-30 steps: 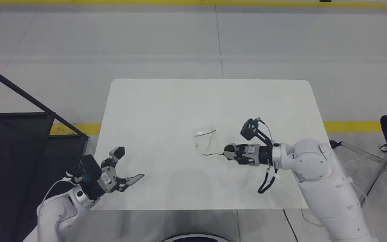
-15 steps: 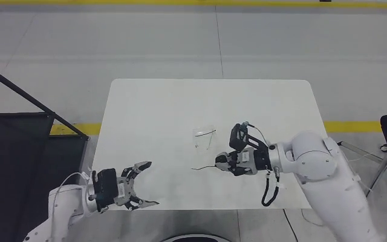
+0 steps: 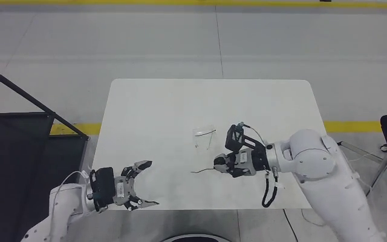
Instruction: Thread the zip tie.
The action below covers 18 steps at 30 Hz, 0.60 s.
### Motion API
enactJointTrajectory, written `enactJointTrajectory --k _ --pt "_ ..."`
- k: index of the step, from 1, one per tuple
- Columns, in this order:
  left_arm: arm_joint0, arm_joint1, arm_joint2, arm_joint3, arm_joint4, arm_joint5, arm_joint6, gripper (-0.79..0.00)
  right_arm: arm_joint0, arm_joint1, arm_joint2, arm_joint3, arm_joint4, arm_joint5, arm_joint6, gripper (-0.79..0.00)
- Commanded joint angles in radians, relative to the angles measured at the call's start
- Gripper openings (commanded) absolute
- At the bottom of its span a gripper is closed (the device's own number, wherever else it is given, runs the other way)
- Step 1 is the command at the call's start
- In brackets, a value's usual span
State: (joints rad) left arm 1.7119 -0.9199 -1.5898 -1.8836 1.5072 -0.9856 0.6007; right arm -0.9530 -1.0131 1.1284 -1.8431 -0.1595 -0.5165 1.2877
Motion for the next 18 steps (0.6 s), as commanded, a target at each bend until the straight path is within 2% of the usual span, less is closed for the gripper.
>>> enactJointTrajectory --k 1,8,12,16,18 --pt "-0.009 0.0 0.004 -0.007 -0.009 0.013 -0.054 0.0 0.007 -0.001 -0.019 -0.006 -0.004 -0.016 -0.005 -0.785" --pt "-0.121 -0.005 0.112 0.024 -0.1 -0.027 -0.257 0.0 0.101 -0.016 -0.119 -0.028 -0.034 0.053 0.018 -0.785" --pt "-0.181 -0.005 0.176 0.051 -0.173 -0.027 -0.323 0.0 0.171 -0.032 -0.188 -0.02 -0.059 0.112 0.026 -0.785" --pt "-0.229 -0.004 0.218 0.083 -0.246 -0.027 -0.38 -0.049 0.239 -0.05 -0.255 -0.008 -0.088 0.164 0.025 -0.785" --pt "-0.25 -0.003 0.235 0.102 -0.288 -0.027 -0.403 -0.108 0.268 -0.06 -0.288 -0.004 -0.098 0.183 0.022 -0.785"
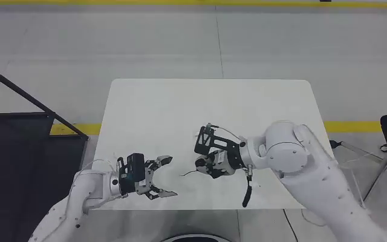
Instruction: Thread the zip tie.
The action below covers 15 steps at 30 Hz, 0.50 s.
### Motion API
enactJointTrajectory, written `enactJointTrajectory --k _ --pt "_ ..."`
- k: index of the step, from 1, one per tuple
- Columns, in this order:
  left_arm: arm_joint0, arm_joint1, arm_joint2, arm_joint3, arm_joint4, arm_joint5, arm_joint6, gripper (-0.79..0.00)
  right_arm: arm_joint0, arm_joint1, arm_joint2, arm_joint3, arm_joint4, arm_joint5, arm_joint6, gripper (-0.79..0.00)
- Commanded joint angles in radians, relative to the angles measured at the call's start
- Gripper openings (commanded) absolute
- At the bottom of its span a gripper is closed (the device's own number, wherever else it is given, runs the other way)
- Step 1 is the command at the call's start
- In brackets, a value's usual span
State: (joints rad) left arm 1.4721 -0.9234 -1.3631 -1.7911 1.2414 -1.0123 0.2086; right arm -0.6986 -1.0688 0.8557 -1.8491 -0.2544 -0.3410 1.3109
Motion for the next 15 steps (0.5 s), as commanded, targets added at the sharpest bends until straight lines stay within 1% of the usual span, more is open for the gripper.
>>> enactJointTrajectory --k 1,3,4,5,10,15 --pt "-0.02 0.001 0.015 0.016 -0.037 0.0 -0.023 -0.148 0.027 -0.008 -0.029 0.007 -0.006 0.015 -0.002 -0.785" --pt "-0.036 0.002 0.027 0.031 -0.072 0.0 -0.041 -0.225 0.051 -0.017 -0.053 0.016 -0.012 0.034 -0.008 -0.785" --pt "-0.042 0.003 0.032 0.035 -0.086 0.0 -0.05 -0.292 0.061 -0.021 -0.064 0.021 -0.012 0.039 -0.011 -0.785" --pt "-0.049 0.004 0.036 0.039 -0.096 0.0 -0.059 -0.4 0.071 -0.024 -0.073 0.027 -0.012 0.043 -0.013 -0.785" --pt "-0.066 0.008 0.053 0.047 -0.133 0.0 -0.087 -0.474 0.109 -0.04 -0.112 0.054 -0.011 0.055 -0.019 -0.785" --pt "-0.079 0.015 0.077 0.049 -0.152 0.0 -0.099 -0.477 0.139 -0.053 -0.142 0.07 -0.009 0.072 -0.019 -0.785"
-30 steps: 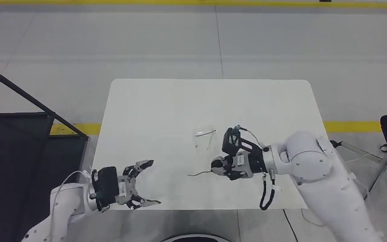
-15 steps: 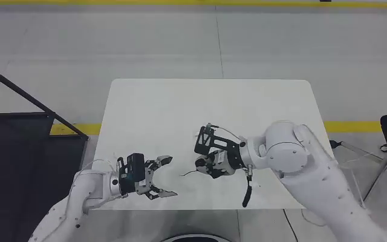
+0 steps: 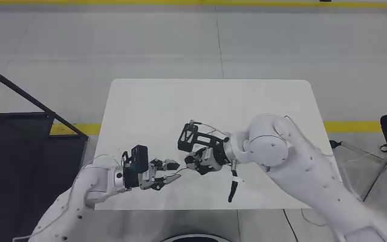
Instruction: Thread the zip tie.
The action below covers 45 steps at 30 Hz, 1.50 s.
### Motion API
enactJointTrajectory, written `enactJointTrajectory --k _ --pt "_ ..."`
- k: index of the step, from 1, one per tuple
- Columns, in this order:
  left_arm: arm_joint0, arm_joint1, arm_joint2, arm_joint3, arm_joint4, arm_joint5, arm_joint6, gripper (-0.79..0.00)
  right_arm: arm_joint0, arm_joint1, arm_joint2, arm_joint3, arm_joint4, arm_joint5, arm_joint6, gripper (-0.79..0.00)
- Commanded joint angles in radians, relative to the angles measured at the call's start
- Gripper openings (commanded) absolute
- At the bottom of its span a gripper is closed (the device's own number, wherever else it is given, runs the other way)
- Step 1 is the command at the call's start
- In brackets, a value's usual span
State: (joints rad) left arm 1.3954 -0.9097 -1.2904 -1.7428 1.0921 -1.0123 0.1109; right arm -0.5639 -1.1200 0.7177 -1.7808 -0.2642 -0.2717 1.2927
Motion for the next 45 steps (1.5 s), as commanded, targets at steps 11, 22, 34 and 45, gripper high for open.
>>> enactJointTrajectory --k 11,22,34,45 --pt "-0.03 0.011 0.031 0.022 -0.017 0.0 -0.008 -0.529 0.045 -0.023 -0.046 0.03 0.008 0.009 -0.001 -0.785" --pt "-0.044 0.014 0.049 0.034 -0.014 0.0 -0.004 -0.754 0.066 -0.037 -0.067 0.042 0.007 0.019 0.004 -0.785" --pt "-0.045 0.015 0.04 0.046 -0.007 0.008 0.03 -0.785 0.07 -0.044 -0.067 0.051 0.007 0.025 -0.003 -0.379" --pt "-0.02 0.011 -0.007 0.079 -0.074 0.016 0.133 -0.785 -0.102 0.015 0.078 -0.052 -0.057 -0.031 -0.075 0.0"
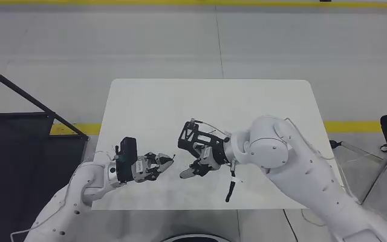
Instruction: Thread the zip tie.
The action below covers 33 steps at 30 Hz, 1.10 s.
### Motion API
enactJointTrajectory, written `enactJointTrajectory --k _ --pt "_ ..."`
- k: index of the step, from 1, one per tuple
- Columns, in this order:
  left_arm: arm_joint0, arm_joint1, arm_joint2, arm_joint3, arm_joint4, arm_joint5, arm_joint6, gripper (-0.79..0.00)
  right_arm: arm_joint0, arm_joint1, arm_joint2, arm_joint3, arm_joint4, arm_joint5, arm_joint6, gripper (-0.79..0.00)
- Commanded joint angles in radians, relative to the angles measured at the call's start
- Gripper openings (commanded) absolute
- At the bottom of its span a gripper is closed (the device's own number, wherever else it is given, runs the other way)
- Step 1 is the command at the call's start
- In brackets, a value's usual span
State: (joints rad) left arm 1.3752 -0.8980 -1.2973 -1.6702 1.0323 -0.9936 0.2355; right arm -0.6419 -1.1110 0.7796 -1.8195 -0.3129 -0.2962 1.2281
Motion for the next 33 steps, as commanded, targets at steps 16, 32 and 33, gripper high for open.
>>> enactJointTrajectory --k 16,32,33 --pt "0.005 -0.006 0.007 0.024 -0.091 0.008 0.018 -0.785 -0.133 0.028 0.063 -0.046 -0.044 -0.055 -0.098 0.0" --pt "-0.072 -0.031 0.068 0.13 -0.545 -0.019 0.007 -0.785 -0.278 0.017 0.08 0.117 -0.123 -0.379 -0.626 0.0" --pt "-0.072 -0.031 0.068 0.13 -0.545 -0.019 0.007 -0.785 -0.278 0.017 0.08 0.117 -0.123 -0.379 -0.626 0.0"
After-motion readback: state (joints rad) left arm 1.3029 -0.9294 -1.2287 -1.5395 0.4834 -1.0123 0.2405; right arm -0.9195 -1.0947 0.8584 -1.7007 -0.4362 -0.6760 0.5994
